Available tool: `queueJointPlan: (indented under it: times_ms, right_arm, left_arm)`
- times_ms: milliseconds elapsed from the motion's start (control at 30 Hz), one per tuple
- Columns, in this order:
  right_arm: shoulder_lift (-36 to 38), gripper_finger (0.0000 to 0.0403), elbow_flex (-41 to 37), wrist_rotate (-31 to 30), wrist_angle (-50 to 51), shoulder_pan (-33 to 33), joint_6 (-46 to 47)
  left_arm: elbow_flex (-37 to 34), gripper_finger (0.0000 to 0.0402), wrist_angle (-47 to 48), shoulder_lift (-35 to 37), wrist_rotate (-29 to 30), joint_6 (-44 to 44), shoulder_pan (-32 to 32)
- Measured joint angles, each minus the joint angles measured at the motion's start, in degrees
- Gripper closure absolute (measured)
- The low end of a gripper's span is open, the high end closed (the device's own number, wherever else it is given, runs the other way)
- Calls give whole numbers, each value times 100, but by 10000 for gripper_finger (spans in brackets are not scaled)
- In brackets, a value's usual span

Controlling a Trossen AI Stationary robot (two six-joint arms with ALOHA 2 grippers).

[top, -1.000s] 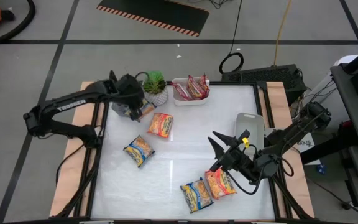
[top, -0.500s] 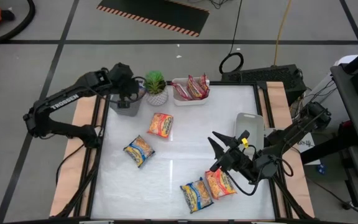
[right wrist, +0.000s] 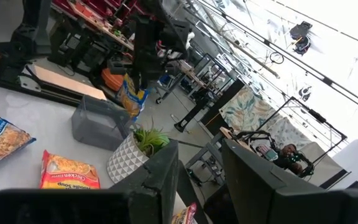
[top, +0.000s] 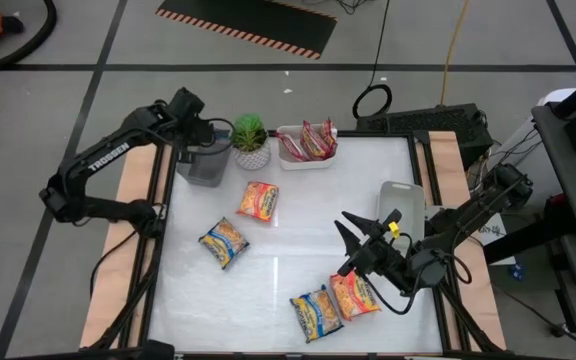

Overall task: Sort Maruchan noodles
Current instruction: Put the middle blue noodle pack into the black bin

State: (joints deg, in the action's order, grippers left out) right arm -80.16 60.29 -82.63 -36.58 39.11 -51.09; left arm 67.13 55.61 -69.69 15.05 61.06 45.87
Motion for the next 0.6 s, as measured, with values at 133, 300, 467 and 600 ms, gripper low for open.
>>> queueJointPlan:
  times_ms: [133,300,467,600]
  right_arm:
    - [0,287,0,9,-1,-1,-6]
    - [0,287,2,19,-2,-2,-68]
    - [0,287,0,35,-30,-17,-177]
    - [5,287,0,149,-64,-17,-247]
  left_arm:
    - [-65,337,-40,-10,1,72,15]
    - [-65,337,-91,-9,44,43,-16]
    - [-65,337,-107,-57,111,-19,-9]
    - [-65,337,-291,-84,-362,-361,-78]
